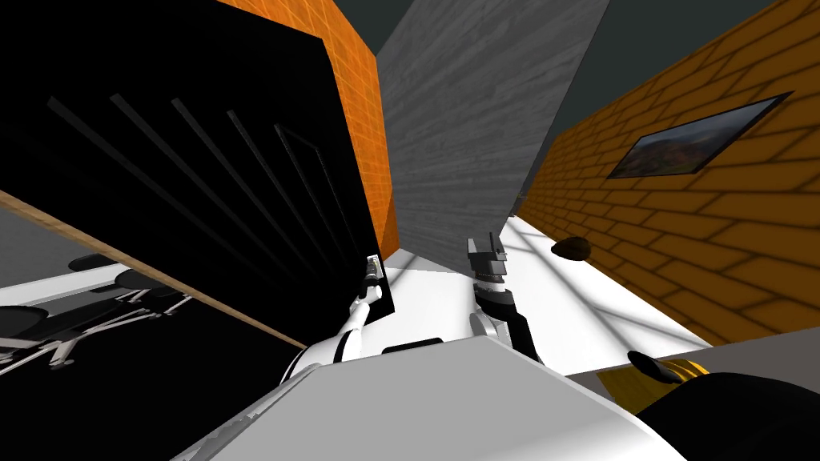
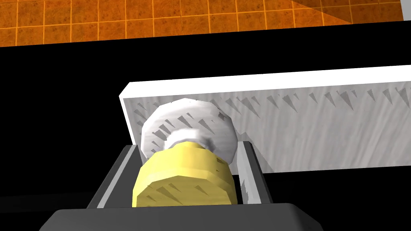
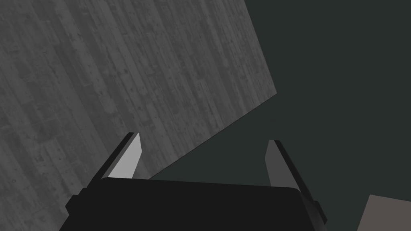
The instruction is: Push the door open
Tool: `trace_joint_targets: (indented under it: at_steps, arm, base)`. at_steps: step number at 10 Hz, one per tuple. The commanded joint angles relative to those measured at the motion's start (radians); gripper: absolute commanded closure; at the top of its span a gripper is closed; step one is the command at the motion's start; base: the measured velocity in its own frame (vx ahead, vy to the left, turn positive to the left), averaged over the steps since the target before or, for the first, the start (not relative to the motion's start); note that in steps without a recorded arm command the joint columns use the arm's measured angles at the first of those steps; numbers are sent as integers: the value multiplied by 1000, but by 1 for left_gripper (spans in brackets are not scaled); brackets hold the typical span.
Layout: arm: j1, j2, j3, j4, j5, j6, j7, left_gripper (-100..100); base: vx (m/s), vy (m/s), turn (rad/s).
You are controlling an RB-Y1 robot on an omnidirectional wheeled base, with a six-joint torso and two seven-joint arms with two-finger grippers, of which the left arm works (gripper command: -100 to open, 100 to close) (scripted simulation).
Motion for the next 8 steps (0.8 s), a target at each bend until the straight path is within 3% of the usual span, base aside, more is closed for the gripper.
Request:
trace_joint_targets:
  at_steps: [1, 2, 3, 5, 6, 8]
  arm:
    - [-16, 28, 12, 23, 5, -23, 2, 100]
    - [-16, 28, 12, 23, 5, -23, 2, 100]
    - [-15, 42, 28, 21, 12, -24, -6, 100]
    - [-15, 42, 28, 21, 12, -24, -6, 100]
    - [-15, 54, 51, 20, 22, -24, -17, 100]
    - [-15, 56, 69, 18, 30, -25, -26, 100]
  base:
    - [109, -54, 41]
    - [72, -28, 13]
    - [116, -65, 17]
    - [79, -34, 30]
    - [158, -65, 56]
    - [182, -92, 80]
